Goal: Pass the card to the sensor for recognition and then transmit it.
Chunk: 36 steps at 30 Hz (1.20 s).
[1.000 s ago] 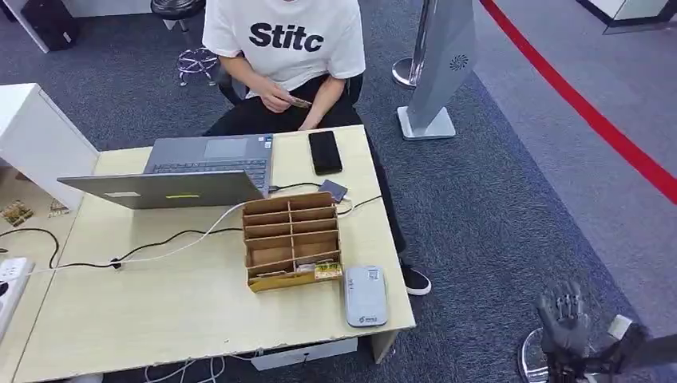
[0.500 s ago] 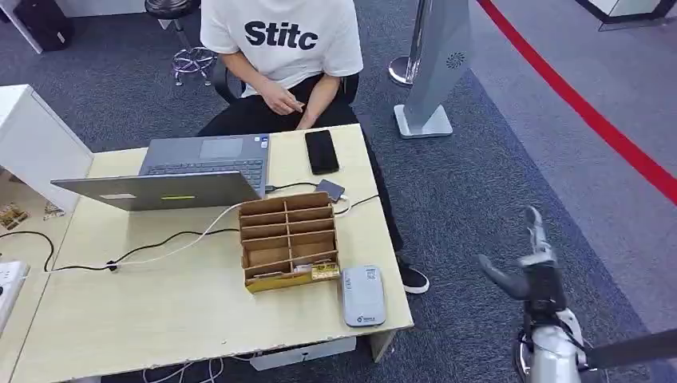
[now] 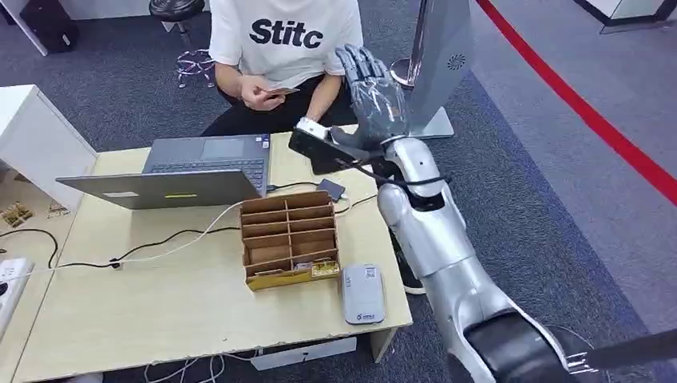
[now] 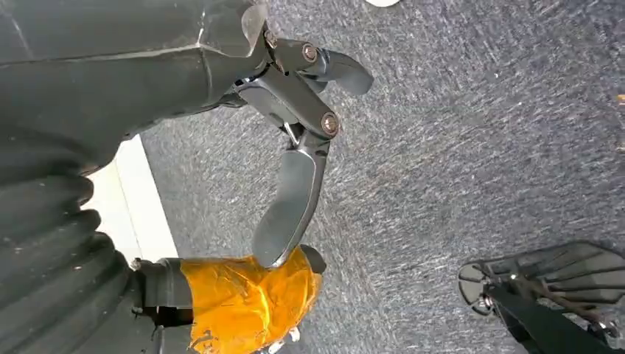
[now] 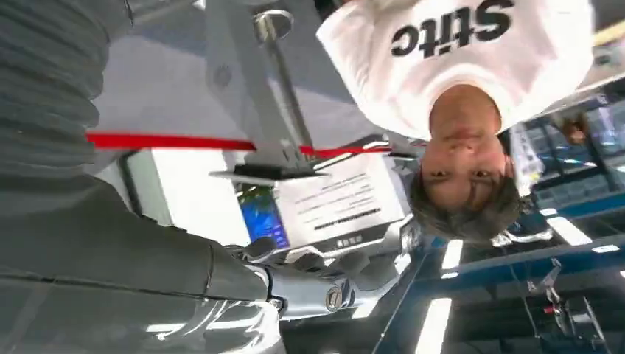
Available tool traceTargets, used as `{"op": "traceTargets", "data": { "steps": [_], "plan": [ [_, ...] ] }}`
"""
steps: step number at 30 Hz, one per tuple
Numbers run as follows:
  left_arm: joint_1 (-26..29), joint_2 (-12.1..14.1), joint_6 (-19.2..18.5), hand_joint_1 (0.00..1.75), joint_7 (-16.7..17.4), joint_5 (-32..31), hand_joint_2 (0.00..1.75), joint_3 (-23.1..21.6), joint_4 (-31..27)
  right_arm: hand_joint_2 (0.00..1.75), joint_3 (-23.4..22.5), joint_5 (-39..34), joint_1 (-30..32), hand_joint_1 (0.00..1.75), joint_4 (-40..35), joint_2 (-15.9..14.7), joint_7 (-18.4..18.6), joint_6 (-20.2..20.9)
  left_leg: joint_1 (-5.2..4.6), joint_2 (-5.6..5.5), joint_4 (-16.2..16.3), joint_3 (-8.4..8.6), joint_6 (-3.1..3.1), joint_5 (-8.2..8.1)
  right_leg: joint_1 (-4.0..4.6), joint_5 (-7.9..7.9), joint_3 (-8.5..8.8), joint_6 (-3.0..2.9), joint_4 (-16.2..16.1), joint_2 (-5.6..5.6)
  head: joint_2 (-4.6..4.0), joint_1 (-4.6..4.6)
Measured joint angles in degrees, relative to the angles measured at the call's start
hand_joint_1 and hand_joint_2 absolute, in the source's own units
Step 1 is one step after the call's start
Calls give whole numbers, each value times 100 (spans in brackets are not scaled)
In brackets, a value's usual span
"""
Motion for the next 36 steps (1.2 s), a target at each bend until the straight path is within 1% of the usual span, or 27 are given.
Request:
{"op": "traceTargets", "data": {
  "steps": [2,4,6,14,15,16,20,31,34,36],
  "plan": [
    [0,17,-11,0,-4,-2,175,-24,24,175,20,131,-258,0,332,44,116,-9,0,-3,0,-3,0,0,0,0,-1,0,-1,-2,0,0],
    [-2,28,-13,0,-4,-4,175,-37,33,175,35,218,-390,0,459,61,177,-22,0,-3,0,-6,0,-1,0,-1,-2,0,-2,-2,0,4],
    [-5,35,-13,0,-6,-4,175,-42,46,175,44,314,-485,0,768,113,249,-61,0,-3,0,-9,0,-1,0,-1,-6,0,-3,-2,0,4],
    [-5,41,-13,0,-7,-7,175,-44,50,175,46,314,-588,0,1109,181,288,-66,0,-4,0,-12,0,-1,0,-1,-10,0,-3,-3,0,2],
    [-5,41,-13,0,-4,-7,175,-41,50,175,46,312,-590,143,1131,192,288,-61,0,-3,0,-11,0,-1,0,-1,-10,0,-3,-3,0,4],
    [-5,41,-13,0,-5,-7,175,-44,50,175,46,312,-590,173,1149,199,286,-53,0,-4,0,-11,0,-1,0,-1,-10,0,-2,-3,0,2],
    [-6,41,-13,0,-7,-7,175,-41,50,175,46,306,-589,175,1234,240,251,72,0,-2,0,-9,0,-1,0,-1,-10,0,-2,-1,0,2],
    [-5,41,-13,0,-4,-9,175,-42,50,175,35,299,-589,175,1398,269,181,85,0,-3,0,-9,0,-1,0,0,-10,0,-2,-1,0,2],
    [-5,41,-13,0,-4,-9,175,-42,50,175,33,323,-582,175,1424,269,139,44,0,-3,0,-10,0,-1,0,-1,-11,0,-2,-1,0,4],
    [-5,41,-13,0,-4,-9,175,-41,50,175,26,387,-546,175,1424,269,-1,-125,0,-3,0,-10,0,-1,0,-1,-12,0,-2,-1,0,2]
  ]
}}
